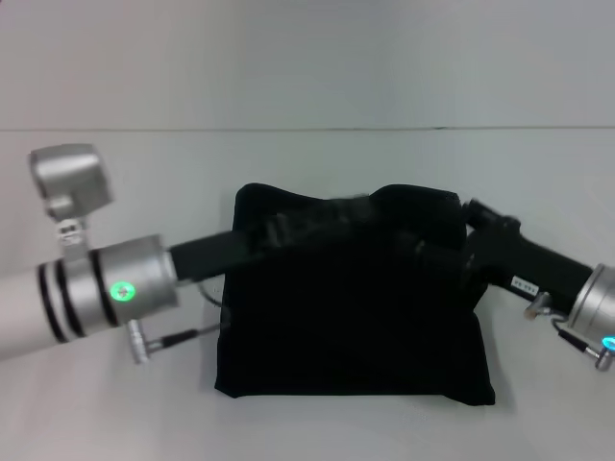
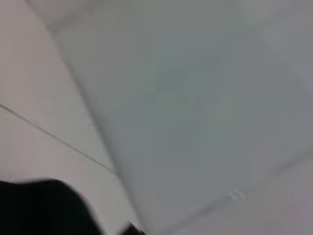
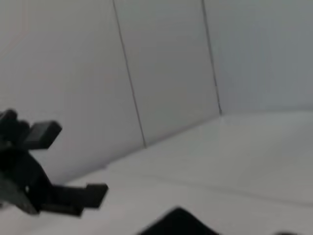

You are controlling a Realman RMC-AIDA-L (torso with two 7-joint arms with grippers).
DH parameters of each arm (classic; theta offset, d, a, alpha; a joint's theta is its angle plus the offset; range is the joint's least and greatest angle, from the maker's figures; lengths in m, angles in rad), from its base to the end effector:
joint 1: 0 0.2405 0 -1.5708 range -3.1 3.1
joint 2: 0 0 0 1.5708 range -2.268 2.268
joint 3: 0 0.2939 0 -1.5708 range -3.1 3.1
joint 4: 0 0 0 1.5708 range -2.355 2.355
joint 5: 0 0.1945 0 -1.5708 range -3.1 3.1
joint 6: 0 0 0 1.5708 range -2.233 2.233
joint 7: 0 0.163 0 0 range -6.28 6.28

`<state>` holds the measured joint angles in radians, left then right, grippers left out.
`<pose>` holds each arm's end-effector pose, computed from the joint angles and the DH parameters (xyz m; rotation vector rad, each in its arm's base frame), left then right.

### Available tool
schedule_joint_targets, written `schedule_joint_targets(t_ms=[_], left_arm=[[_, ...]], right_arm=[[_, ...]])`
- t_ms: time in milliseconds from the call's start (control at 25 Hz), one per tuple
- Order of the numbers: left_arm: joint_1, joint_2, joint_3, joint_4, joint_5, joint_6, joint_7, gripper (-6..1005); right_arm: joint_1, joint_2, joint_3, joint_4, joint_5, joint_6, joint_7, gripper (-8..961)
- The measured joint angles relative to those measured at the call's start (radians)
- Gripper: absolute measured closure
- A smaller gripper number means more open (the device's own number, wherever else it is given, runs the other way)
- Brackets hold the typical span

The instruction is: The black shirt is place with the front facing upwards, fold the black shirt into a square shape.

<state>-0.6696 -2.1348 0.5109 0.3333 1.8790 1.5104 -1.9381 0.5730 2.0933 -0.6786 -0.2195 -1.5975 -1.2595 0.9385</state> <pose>-0.2189 0.3584 -0.0776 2.3040 1.6519 1.2519 0.2814 0.3620 -0.0769 -2.3478 0.6500 0.8679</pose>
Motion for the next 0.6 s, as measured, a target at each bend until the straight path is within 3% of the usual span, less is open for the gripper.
schedule_joint_targets(t_ms=[120, 400, 600], left_arm=[[0.017, 0.014, -0.005, -0.006, -0.005, -0.047, -0.004, 181], [0.017, 0.022, -0.006, -0.011, -0.009, -0.075, -0.006, 176], [0.016, 0.024, -0.006, -0.011, -0.01, -0.083, -0.008, 177]], right_arm=[[-0.005, 0.001, -0.003, 0.018, -0.003, 0.091, 0.01, 11], [0.001, -0.001, -0.001, 0.026, -0.002, 0.279, 0.046, 12], [0.001, 0.0, 0.016, 0.027, 0.02, 0.306, 0.051, 12]])
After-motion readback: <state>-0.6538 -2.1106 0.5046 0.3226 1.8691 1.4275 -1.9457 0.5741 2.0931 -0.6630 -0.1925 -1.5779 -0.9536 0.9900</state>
